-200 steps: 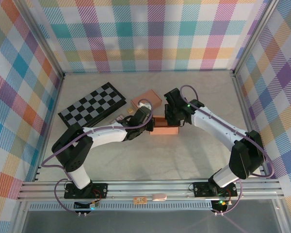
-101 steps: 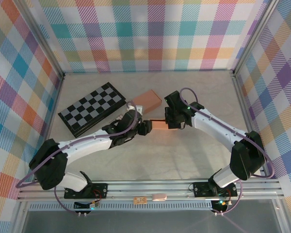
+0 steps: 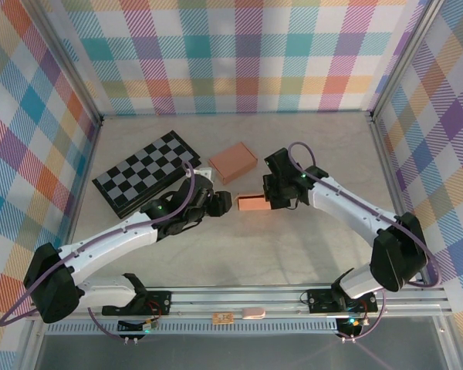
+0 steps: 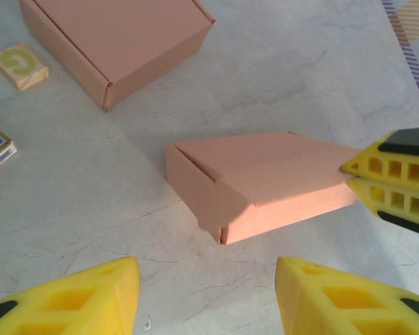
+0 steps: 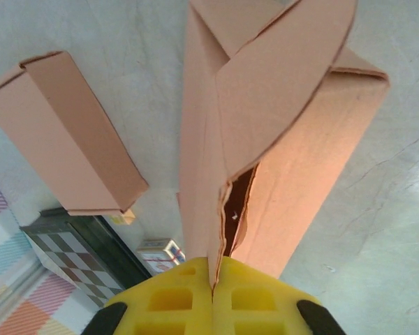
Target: Fold the paper box
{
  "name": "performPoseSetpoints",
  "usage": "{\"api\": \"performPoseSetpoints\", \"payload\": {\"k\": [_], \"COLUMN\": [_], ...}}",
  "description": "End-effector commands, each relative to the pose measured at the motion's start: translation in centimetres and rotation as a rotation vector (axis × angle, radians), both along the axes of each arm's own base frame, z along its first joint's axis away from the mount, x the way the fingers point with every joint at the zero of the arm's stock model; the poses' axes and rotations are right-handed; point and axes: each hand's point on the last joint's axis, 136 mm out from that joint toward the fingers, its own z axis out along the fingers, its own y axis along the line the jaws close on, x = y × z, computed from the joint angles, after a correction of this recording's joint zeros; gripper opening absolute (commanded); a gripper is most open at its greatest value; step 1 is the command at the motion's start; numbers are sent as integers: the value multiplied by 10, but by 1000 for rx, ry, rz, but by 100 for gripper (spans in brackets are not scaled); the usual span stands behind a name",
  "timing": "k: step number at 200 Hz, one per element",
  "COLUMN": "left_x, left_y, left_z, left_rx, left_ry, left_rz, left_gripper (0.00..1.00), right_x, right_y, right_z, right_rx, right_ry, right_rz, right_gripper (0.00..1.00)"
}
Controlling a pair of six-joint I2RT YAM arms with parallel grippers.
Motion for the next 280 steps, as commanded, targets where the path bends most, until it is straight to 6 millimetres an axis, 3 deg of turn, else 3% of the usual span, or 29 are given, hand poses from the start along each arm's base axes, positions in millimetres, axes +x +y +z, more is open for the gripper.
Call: {"api": "performPoseSetpoints", "payload": {"k": [1,14,23,58,81,124,147,187,213,280], "left_x": [-4,-4,-4,-4,-2,9,16,21,21,35], "left_y": [4,4,4,0,-4,-21,-27,-35,-28,-42], "left_z": [7,7,6,0,-5,-17,-27,-55,-71,-89], "left_rx": [7,4,5,-2,-11,-51,-56,-59,27,-57], "left_ry": [11,15,19,48,101,287,386,547,583,576], "left_rz": [12,11,7,-5,-4,-25,-22,-41,-47,-30], "left_gripper": [53,53,53,53,53,55,56,57,59,64], "right_x": [-19,-30,-37,-62,-67,-54,-42,-15,-5,12], "right_y": [-3,-8,-12,-28,-40,-58,-57,-65,-65,-61], "right_z": [-7,-11,-15,-25,-6,50,62,32,11,-25], "right_rx": [-45,-61,-61,-61,-107,-293,-329,-192,-200,-198], "right_ry": [5,25,31,48,0,-213,-297,-275,-204,-139], "right_rz": [137,160,169,182,215,443,652,935,1089,1180], "right_gripper": [0,0,5,41,54,59,65,61,59,57]}}
